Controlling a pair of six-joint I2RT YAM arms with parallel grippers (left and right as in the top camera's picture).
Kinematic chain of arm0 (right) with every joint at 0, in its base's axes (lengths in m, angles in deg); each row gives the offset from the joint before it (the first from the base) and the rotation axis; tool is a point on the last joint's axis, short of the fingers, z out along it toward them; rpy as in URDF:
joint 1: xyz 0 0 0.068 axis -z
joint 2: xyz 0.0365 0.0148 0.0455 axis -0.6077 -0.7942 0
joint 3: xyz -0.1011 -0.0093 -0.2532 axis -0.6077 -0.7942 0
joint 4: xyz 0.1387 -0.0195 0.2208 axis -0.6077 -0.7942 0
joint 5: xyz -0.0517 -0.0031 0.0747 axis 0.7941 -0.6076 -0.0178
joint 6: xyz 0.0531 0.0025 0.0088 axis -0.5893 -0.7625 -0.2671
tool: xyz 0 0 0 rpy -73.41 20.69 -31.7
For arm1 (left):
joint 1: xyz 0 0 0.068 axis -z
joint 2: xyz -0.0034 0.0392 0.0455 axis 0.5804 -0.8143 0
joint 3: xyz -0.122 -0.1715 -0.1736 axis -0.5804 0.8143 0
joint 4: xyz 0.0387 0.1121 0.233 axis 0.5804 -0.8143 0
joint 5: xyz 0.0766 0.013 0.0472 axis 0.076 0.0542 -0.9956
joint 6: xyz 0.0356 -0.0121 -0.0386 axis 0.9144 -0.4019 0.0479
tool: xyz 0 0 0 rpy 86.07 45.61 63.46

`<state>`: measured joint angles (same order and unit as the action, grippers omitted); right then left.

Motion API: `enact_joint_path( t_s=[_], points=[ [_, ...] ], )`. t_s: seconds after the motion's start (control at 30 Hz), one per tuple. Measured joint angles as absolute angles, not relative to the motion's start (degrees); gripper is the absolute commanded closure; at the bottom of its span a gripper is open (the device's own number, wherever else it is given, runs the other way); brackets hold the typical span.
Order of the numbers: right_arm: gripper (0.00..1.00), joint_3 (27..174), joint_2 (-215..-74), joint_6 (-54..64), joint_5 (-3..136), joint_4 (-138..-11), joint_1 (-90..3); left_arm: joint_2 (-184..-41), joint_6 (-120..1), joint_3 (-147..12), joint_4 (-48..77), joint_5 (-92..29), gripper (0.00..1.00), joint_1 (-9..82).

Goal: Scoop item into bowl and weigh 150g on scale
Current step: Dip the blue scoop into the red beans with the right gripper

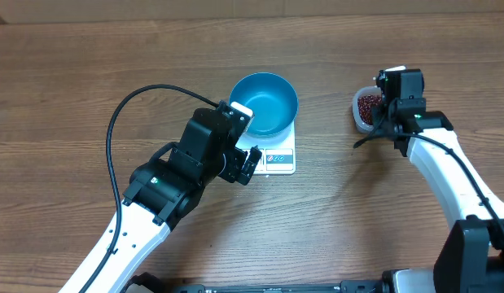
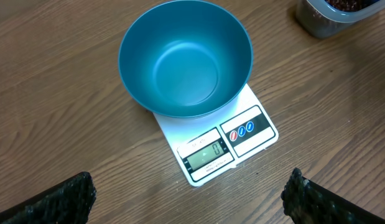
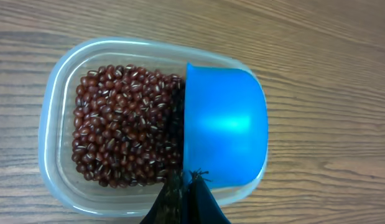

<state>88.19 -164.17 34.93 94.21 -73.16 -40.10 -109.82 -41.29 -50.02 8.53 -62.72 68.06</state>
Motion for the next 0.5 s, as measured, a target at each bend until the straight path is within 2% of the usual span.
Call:
enact_joint_path(
  t_s=[0.5],
  points=[
    [0.96,88.52,-164.19,34.03,86.08,-76.07,-39.62,-109.82,-41.29,-50.02,8.53,-62.72,0.00,68.06]
  ],
)
